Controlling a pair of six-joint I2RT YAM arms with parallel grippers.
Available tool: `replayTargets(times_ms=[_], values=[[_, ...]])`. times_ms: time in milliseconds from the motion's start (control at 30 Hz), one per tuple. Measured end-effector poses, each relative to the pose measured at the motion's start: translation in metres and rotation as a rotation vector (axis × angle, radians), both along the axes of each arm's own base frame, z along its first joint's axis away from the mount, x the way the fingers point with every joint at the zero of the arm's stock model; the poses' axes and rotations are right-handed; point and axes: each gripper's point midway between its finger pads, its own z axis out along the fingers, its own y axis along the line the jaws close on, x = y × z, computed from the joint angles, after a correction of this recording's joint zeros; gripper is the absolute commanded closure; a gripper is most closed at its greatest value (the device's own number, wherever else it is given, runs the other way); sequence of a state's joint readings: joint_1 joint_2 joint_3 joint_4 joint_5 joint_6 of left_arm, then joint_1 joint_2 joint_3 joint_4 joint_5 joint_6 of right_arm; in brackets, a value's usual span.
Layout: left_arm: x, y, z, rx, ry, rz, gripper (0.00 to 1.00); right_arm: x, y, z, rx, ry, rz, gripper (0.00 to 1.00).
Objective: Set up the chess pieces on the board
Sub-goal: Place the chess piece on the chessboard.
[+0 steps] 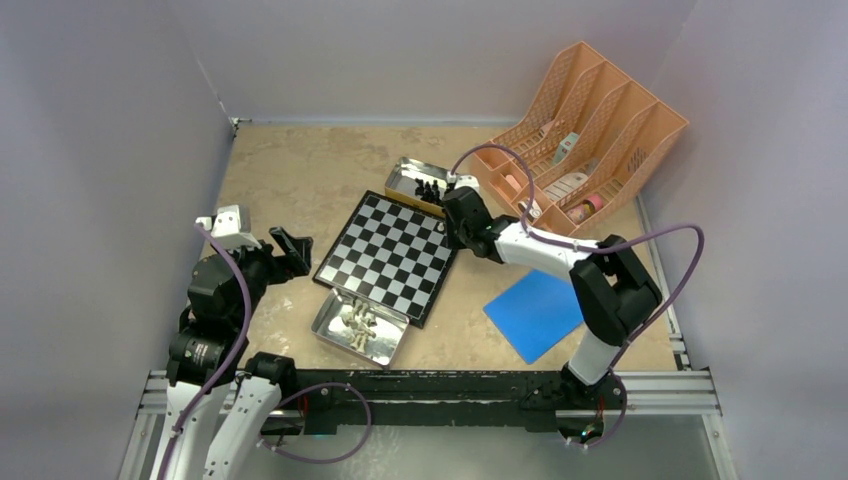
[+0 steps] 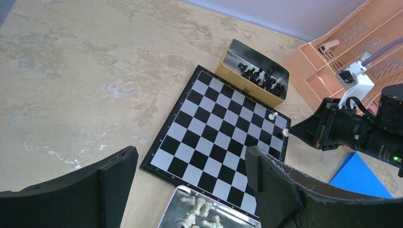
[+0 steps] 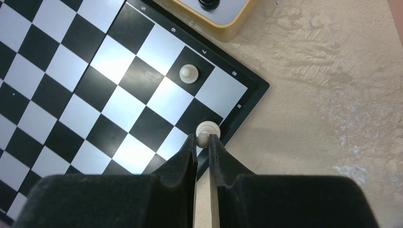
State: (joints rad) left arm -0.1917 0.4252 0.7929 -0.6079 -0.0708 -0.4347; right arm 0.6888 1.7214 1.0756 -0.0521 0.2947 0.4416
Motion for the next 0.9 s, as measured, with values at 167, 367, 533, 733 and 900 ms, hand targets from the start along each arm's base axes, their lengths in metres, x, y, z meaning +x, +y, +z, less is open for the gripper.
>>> replayTargets(times_ms=[167,367,533,733,900], values=[[0.0,0.0,0.0,0.0,0.0,0.0,0.17,-0.005,0.001,0.011,0.029,-0.005,0.017,0.88],[-0.002,0.0,0.002,-0.002,-0.011,0.0,0.17,-0.012,0.008,0.018,0.05,-0.008,0.043,0.87],[-0.002,0.001,0.003,-0.003,-0.015,0.0,0.17,-0.023,0.016,0.014,0.048,0.005,0.076,0.87],[-0.002,0.001,0.003,-0.003,-0.015,0.0,0.17,-0.028,0.019,0.01,0.043,0.012,0.085,0.87],[-0.002,0.001,0.003,-0.003,-0.015,0.0,0.17,-0.029,0.017,0.003,0.034,0.023,0.084,0.86]])
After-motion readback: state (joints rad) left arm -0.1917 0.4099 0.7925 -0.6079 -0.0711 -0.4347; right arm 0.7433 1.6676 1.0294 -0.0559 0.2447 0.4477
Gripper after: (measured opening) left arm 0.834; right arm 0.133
